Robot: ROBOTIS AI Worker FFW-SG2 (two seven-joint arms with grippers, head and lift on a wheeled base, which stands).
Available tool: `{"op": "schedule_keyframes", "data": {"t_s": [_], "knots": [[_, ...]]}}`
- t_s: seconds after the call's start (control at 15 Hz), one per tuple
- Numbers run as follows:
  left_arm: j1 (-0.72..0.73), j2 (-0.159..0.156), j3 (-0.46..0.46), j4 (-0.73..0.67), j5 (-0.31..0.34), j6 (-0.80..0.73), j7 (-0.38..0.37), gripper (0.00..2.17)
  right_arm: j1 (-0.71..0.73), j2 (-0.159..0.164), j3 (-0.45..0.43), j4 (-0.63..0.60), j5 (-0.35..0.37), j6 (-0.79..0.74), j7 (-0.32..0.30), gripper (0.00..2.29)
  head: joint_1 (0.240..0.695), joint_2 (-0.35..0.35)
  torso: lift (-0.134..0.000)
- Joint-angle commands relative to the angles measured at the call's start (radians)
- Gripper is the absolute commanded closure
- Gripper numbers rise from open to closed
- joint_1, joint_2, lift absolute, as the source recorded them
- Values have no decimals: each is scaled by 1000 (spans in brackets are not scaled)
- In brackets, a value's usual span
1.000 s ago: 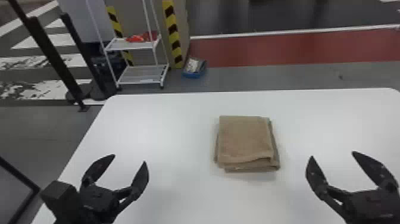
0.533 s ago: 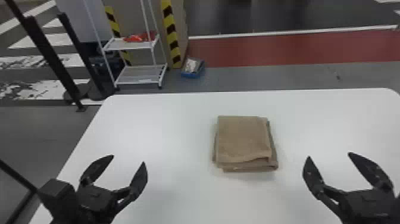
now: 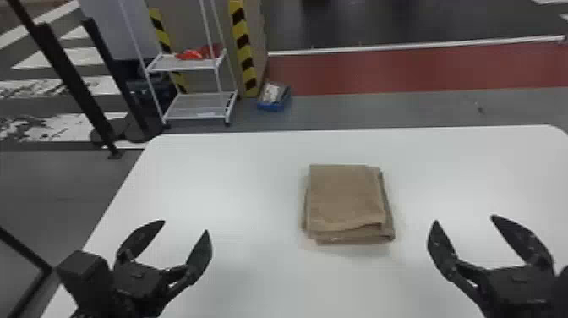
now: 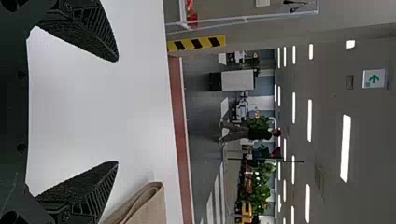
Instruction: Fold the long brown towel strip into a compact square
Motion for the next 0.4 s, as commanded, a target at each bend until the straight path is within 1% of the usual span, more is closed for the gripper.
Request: {"op": "schedule_keyframes", "data": {"t_s": [0.0, 0.33], "knots": [[-3, -7, -1, 5, 0, 1, 0, 100, -6, 1, -1, 10, -1, 0, 0, 83, 695, 167, -125], [-4, -7, -3, 5, 0, -2, -1, 100, -14, 1, -3, 19, -4, -3, 0, 83, 695, 163, -125]]}}
